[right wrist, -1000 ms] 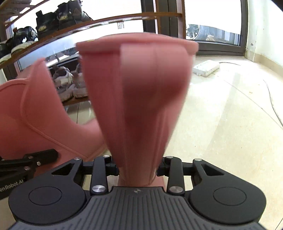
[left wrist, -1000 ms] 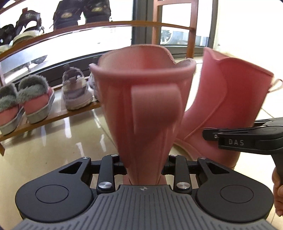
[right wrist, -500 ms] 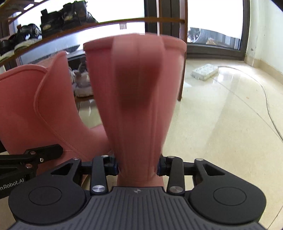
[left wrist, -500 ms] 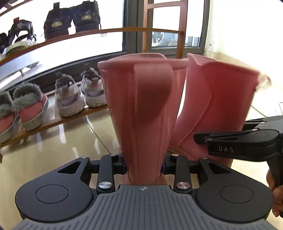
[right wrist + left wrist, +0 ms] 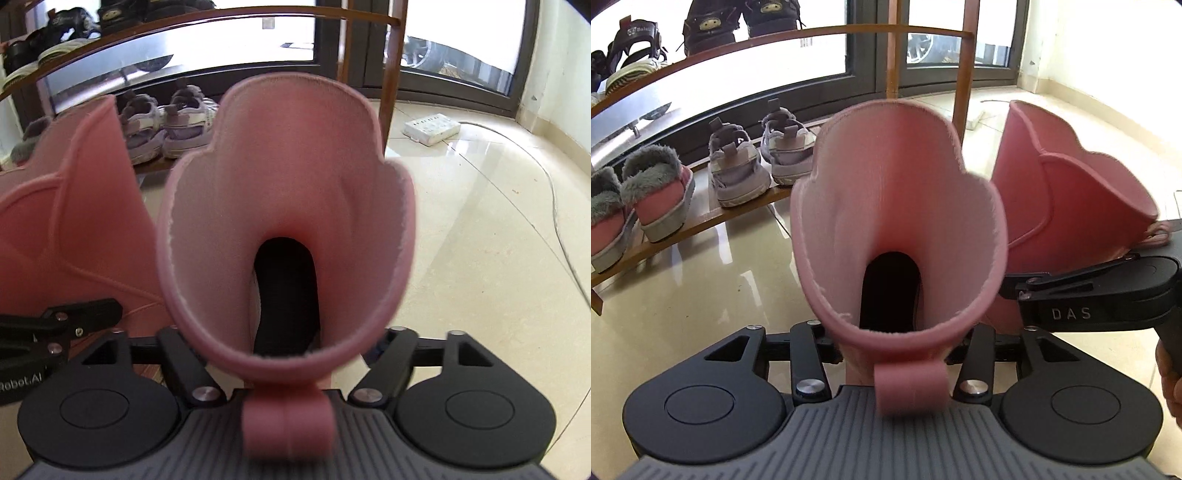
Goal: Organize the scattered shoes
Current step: 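Close the right gripper on the rim of the other pink boot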
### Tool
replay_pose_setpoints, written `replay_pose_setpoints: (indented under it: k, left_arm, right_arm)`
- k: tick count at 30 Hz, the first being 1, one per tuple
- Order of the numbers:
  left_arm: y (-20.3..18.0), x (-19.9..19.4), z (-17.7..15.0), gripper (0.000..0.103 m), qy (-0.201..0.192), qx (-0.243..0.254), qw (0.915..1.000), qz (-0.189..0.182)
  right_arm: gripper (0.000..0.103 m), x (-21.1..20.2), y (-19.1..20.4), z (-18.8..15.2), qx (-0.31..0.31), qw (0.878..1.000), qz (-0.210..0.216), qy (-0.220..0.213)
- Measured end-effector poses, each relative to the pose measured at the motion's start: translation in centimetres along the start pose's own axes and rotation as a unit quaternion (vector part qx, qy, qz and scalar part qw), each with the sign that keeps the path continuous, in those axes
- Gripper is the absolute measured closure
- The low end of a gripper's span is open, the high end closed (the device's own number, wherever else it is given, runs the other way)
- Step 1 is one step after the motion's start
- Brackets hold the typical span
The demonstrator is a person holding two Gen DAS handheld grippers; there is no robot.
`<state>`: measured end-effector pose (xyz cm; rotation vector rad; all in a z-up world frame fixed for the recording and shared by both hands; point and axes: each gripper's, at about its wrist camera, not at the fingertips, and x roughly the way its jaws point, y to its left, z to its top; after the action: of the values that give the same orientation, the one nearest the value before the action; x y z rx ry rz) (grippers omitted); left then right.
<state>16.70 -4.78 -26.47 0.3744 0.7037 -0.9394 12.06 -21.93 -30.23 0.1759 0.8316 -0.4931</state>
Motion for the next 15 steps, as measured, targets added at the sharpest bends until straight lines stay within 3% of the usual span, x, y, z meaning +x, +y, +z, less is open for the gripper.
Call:
replay_pose_setpoints:
  k: [5,8,12,15]
  left_arm:
    - [0.2,-1.6,1.3,0.049,0.015,0.013,0.9998,-0.01]
    - [0.9,-1.7,2.4,0.049,0.037,0.0,0.9992,-0.013]
    - [0.8,-2.5,4.0,0.042,0.022,0.023,0.9995,-0.005]
    - [0.6,-2.3,4.9,0.041,0.031,0.033,0.9989,-0.009]
  right_arm:
    - [0.021,-1.6,-0.2,1.5,-0.018,1.0,0.004,0.023]
    - [0.021,-2.9,-0.1,3.0,-0.029,0.999,0.002,0.016]
    - [0.017,-4.5,0.0,5.2,-0.044,0.999,-0.005,-0.004]
    - [0.017,-4.9,-0.3,6.3,-0.054,0.999,-0.004,0.007]
